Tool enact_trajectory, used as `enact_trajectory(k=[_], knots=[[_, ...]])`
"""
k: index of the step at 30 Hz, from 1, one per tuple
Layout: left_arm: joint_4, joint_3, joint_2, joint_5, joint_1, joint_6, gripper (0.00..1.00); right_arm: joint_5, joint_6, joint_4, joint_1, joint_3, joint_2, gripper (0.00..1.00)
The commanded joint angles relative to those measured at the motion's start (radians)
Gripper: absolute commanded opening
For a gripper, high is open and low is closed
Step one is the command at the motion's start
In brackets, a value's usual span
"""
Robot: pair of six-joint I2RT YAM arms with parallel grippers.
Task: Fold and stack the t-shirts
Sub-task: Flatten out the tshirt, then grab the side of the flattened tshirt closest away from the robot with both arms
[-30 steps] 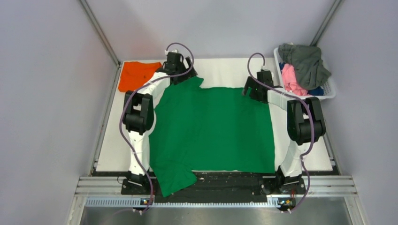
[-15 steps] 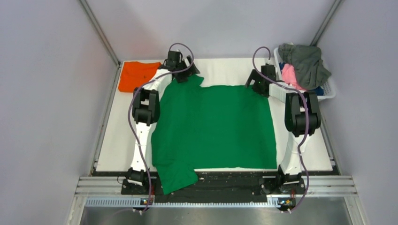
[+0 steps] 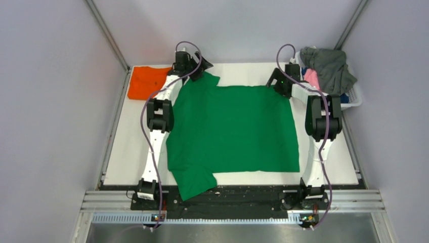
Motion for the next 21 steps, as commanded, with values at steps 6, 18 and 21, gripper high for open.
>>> enact_trajectory(k=[6,18,21], knots=[[-0.024,-0.004,-0.188,-0.009,0.003,0.053,0.99,-0.035,-0.066,-0.125,-0.011,-0.002,-0.181,0.97],[-0.13,-1.23,-1.255,-0.374,-0.214,0.239,0.99,-0.057,-0.003,-0.107,-0.01,-0.63,-0.788,0.99],[-0.186,-1.482,-1.446,-0.51,-0.333,0.187,0.97,-0.064,-0.008,-0.127,-0.011,-0.699,-0.855,0.99]])
